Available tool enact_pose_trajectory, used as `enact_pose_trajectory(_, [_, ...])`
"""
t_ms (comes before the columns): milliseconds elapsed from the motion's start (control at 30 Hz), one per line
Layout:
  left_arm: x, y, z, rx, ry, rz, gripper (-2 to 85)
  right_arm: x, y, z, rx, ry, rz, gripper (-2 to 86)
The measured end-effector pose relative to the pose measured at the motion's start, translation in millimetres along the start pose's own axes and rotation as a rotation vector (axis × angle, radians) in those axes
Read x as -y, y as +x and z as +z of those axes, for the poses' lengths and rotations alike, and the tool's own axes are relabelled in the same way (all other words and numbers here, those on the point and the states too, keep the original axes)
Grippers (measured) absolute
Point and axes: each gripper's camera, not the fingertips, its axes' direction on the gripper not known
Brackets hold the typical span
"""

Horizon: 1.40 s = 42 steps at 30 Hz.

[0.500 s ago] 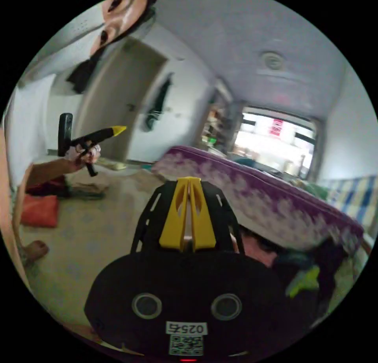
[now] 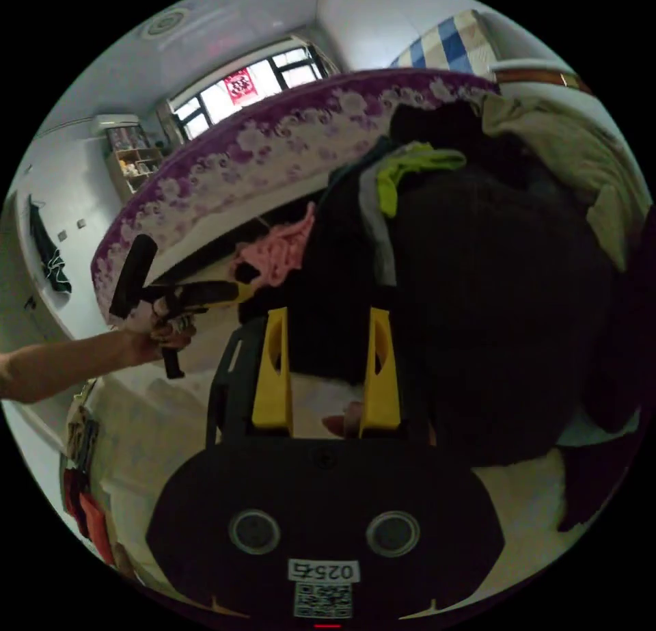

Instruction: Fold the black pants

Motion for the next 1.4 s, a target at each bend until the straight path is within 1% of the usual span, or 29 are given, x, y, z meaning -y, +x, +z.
enact_pose_trajectory(33, [8,-2,18,0.040,-0.049,0.013,8.9,9,6,12,0.006,-0.042,0.013,15.8])
enact_pose_trajectory(67, [20,-7,54,0.149,-0.183,0.034,8.2,25,17,38,0.003,-0.150,0.039,15.0])
enact_pose_trajectory(100, [25,-6,69,0.305,-0.150,0.093,3.2,37,21,56,-0.008,-0.205,0.001,13.5])
enact_pose_trajectory(133, [27,-5,73,0.381,-0.110,0.122,0.7,42,20,62,-0.019,-0.220,-0.035,10.5])
enact_pose_trajectory(167, [31,-5,85,0.464,-0.133,0.191,0.0,50,17,71,-0.066,-0.237,-0.074,4.4])
enact_pose_trajectory(267, [39,-10,103,0.566,-0.219,0.313,-0.7,66,4,64,-0.060,-0.241,-0.130,0.5])
enact_pose_trajectory(367, [37,-46,92,0.444,-0.245,0.218,-0.8,79,-2,34,0.042,-0.233,-0.077,-0.5])
enact_pose_trajectory(433, [24,-55,83,0.421,-0.288,0.266,-0.8,88,-10,23,0.105,-0.284,-0.067,-0.7])
enact_pose_trajectory(500, [-17,-63,70,0.424,-0.382,0.347,-0.8,92,-27,19,0.190,-0.426,-0.102,-0.8])
enact_pose_trajectory(567, [-47,-86,50,0.303,-0.388,0.216,-0.8,75,-35,31,0.346,-0.605,-0.048,-0.9])
enact_pose_trajectory(600, [-66,-100,38,0.233,-0.403,0.172,-0.7,56,-43,30,0.332,-0.615,-0.060,-0.9])
enact_pose_trajectory(633, [-75,-106,33,0.225,-0.413,0.160,-0.7,48,-48,27,0.306,-0.620,-0.087,-1.0])
enact_pose_trajectory(667, [-92,-121,18,0.195,-0.387,0.075,-0.6,35,-57,22,0.302,-0.623,-0.089,-1.0])
enact_pose_trajectory(767, [-126,-163,-23,-0.072,-0.182,-0.220,0.9,15,-76,8,0.544,-0.666,0.056,-1.0])
enact_pose_trajectory(800, [-137,-178,-33,-0.135,-0.104,-0.356,3.4,7,-94,-1,0.602,-0.686,0.037,-1.0])
enact_pose_trajectory(833, [-141,-184,-36,-0.172,-0.075,-0.416,5.4,2,-105,-7,0.605,-0.696,0.005,-1.0])
enact_pose_trajectory(867, [-147,-192,-39,-0.262,-0.034,-0.503,8.0,-9,-130,-20,0.605,-0.724,-0.091,-0.9])
enact_pose_trajectory(900, [-148,-198,-39,-0.352,-0.002,-0.550,9.3,-24,-155,-30,0.634,-0.789,-0.183,-0.9])
enact_pose_trajectory(933, [-146,-199,-38,-0.378,0.003,-0.550,9.4,-32,-167,-34,0.663,-0.828,-0.219,-0.9])
enact_pose_trajectory(967, [-141,-196,-34,-0.361,-0.028,-0.518,9.5,-50,-189,-43,0.744,-0.885,-0.276,-0.8])
enact_pose_trajectory(1000, [-135,-190,-24,-0.255,-0.138,-0.470,9.5,-66,-209,-54,0.820,-0.912,-0.307,-0.8])
enact_pose_trajectory(1033, [-134,-186,-16,-0.202,-0.204,-0.436,9.5,-74,-218,-59,0.840,-0.914,-0.319,-0.7])
enact_pose_trajectory(1067, [-136,-178,1,-0.106,-0.346,-0.371,9.7,-87,-233,-71,0.828,-0.891,-0.378,-0.5])
enact_pose_trajectory(1100, [-140,-170,11,-0.008,-0.434,-0.301,9.6,-99,-249,-83,0.804,-0.862,-0.504,-0.1])
enact_pose_trajectory(1167, [-150,-166,4,0.023,-0.439,-0.283,9.3,-113,-267,-97,0.803,-0.886,-0.702,1.1])
enact_pose_trajectory(1200, [-157,-168,-2,0.034,-0.438,-0.299,9.6,-115,-272,-105,0.832,-0.907,-0.739,3.3])
enact_pose_trajectory(1300, [-173,-177,-38,0.057,-0.335,-0.380,8.8,-91,-262,-126,0.967,-0.904,-0.656,10.5])
enact_pose_trajectory(1333, [-175,-178,-47,0.067,-0.305,-0.395,8.6,-82,-258,-129,0.973,-0.898,-0.646,10.8])
enact_pose_trajectory(1400, [-177,-178,-87,0.150,-0.180,-0.411,8.1,-34,-234,-141,0.829,-0.753,-0.571,11.8])
